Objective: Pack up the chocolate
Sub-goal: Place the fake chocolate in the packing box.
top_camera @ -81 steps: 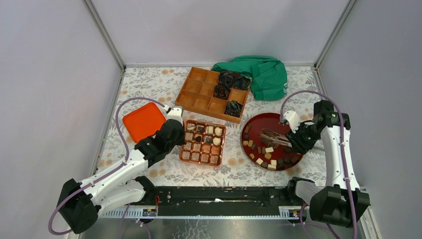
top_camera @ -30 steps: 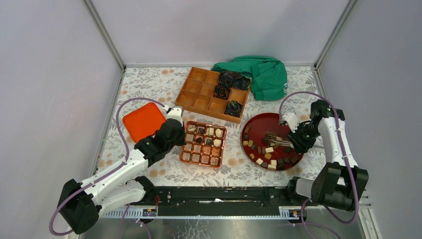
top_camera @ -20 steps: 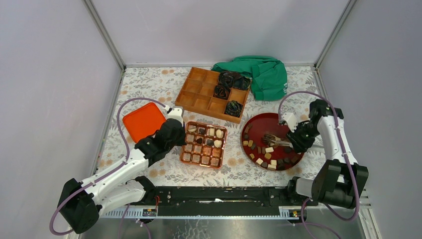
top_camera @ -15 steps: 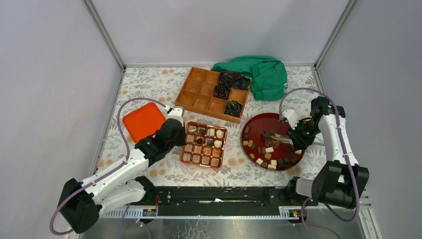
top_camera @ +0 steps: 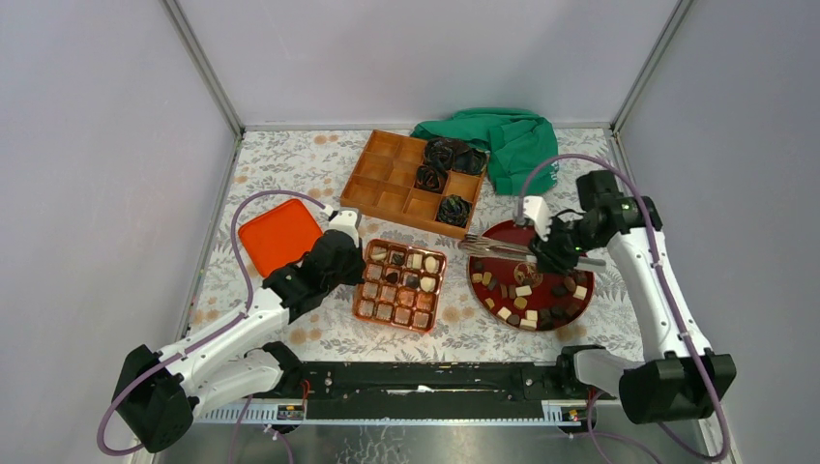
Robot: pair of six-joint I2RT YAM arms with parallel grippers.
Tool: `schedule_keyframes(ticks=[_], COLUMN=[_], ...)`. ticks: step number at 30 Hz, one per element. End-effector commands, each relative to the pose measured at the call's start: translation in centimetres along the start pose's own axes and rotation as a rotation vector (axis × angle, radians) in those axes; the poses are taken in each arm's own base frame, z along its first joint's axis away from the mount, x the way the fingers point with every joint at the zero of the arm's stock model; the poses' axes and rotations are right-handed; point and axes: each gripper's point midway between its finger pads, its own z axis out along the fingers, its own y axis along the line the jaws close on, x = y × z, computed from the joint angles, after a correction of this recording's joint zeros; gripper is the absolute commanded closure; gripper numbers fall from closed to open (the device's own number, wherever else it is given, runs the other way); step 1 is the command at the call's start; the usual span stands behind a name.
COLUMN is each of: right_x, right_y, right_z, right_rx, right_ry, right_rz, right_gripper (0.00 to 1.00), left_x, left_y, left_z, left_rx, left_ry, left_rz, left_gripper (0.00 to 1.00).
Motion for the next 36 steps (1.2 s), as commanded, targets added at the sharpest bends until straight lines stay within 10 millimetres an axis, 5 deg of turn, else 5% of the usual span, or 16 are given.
schedule_keyframes(ticks=[1, 5, 11, 16, 21, 30, 36], right_x=[-7.7, -11.6, -14.6, -15.7, -17.1, -18.3, -19.4], right_y=[2.6, 4.8, 5.8, 6.9, 8.0, 7.4, 6.6], right_z=[-0.6, 1.1, 3.0, 5.2, 5.3, 7.7, 7.6], right_rx=[-0.048, -0.131, -0.214, -0.249, -0.261, -0.122, -0.056], right_ry=[-0.206, -0.255, -0.247, -0.173, -0.166, -0.041, -0.019], right_rz=[-0.128, -0.241, -0.346, -0.407, -0.440, -0.502, -0.500], right_gripper=[1.00, 1.00, 1.00, 1.00, 1.00, 1.00, 0.97], left_x=[-4.4, -4.3, -4.6, -5.0, -6.2, -6.9, -6.8], left_y=[-2.4, -2.4, -2.8, -3.5, -3.6, -4.3, -4.0], left_z=[-0.5, -0.4, -0.5, -0.7, -1.5, -2.0, -2.0], left_rx=[0.089, 0.092, 0.119, 0.160, 0.181, 0.221, 0.212], left_ry=[-0.131, -0.133, -0.146, -0.162, -0.239, -0.274, -0.274], left_rz=[-0.062, -0.059, -0.055, -0.044, -0.039, -0.037, -0.038], left_gripper=[1.00, 1.00, 1.00, 1.00, 1.00, 1.00, 1.00])
